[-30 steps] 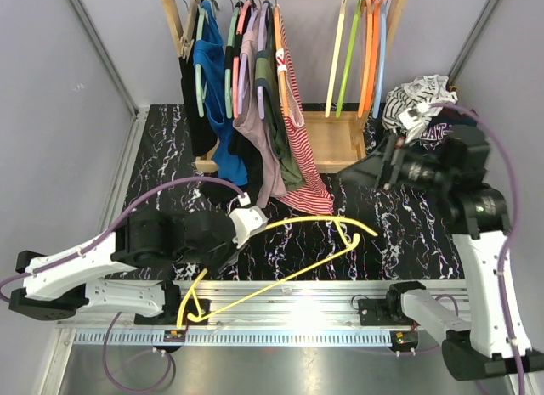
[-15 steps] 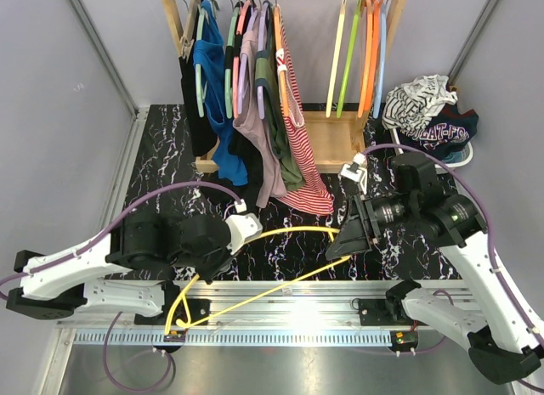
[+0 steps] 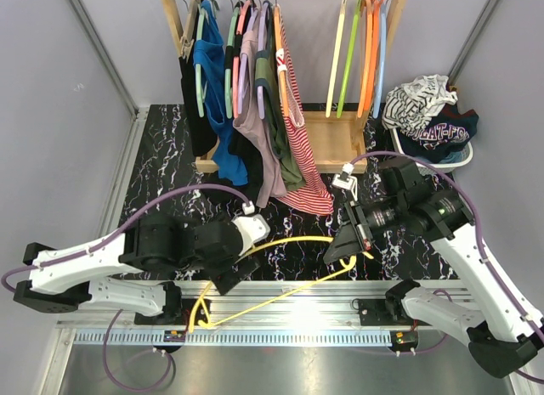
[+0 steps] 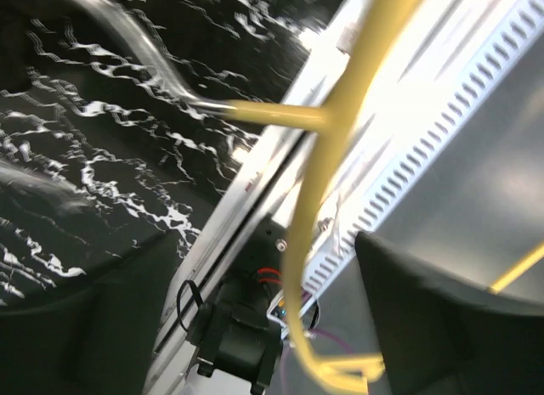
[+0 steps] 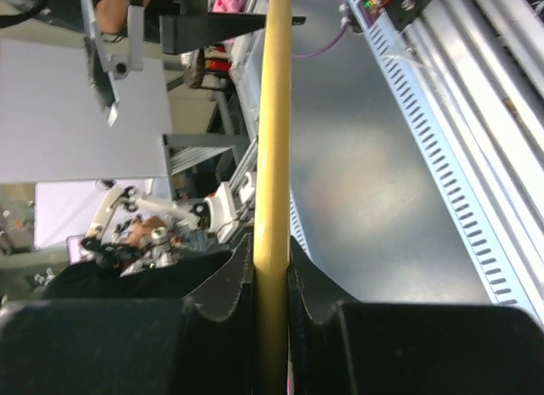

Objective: Remove the tank top from the hanger

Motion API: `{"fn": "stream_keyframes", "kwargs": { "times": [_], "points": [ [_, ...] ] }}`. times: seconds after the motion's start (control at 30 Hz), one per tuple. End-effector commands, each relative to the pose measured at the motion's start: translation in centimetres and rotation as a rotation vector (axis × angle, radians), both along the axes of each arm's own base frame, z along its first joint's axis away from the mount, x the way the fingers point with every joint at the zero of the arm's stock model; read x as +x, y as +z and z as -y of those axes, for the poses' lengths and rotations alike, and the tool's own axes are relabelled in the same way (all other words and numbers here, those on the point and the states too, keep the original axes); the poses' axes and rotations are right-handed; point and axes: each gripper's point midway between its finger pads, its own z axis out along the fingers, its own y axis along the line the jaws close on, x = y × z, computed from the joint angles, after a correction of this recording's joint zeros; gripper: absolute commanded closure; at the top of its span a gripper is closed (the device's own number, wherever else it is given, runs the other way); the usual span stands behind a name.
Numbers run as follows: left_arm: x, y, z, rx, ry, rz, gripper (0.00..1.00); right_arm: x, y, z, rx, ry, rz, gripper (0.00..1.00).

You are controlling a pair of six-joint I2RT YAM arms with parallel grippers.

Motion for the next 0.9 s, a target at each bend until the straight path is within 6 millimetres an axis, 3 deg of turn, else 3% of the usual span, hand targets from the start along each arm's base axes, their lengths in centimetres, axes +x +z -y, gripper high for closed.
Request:
{"fn": "stream_keyframes", "kwargs": {
  "times": [0.0,0.13,0.23,0.3,0.37,0.5,0.57,0.73,0.77,0.8,0.83,0.87],
  "points": [
    [3.4,2.0,-1.6,-0.013,0.183,0.169,0.01,0.2,1.3,0.7,-0.018,-0.034,0.159,1.00],
    [6.1,5.1,-3.5,-0.104,0.406,0.301,0.01,1.5,1.6,1.9,-0.113,-0.154,0.277,1.00],
    [7.6,8.9,-5.3,-0.291,0.608,0.360,0.01,2.0,3.4,3.5,-0.143,-0.261,0.404,1.00],
    [8.0,10.8,-5.2,-0.438,0.680,0.354,0.01,2.1,5.3,4.9,-0.154,-0.329,0.519,1.00],
    [8.0,12.2,-6.1,-0.563,0.697,0.339,0.01,1.6,7.9,6.2,-0.129,-0.382,0.637,1.00],
    [7.8,14.5,-5.2,-0.809,0.669,0.293,0.01,0.8,10.7,8.4,-0.125,-0.444,0.801,1.00],
    [7.3,16.2,-5.0,-0.933,0.622,0.264,0.01,0.7,13.2,9.9,-0.100,-0.521,0.921,1.00],
    [6.6,16.1,-3.9,-1.007,0.551,0.241,0.01,0.6,18.9,14.0,-0.023,-0.757,1.157,1.00],
    [6.5,15.9,-3.5,-0.997,0.542,0.240,0.01,1.7,20.8,15.2,-0.005,-0.875,1.205,1.00],
    [6.5,15.8,-3.3,-0.988,0.538,0.242,0.01,1.6,21.7,16.3,0.018,-0.939,1.239,1.00],
    [6.5,15.7,-3.1,-0.979,0.532,0.244,0.01,2.8,21.5,16.3,0.000,-0.976,1.242,1.00],
    [6.5,15.6,-2.8,-0.964,0.521,0.251,0.01,3.8,23.2,17.3,0.020,-1.075,1.287,1.00]
  ]
}}
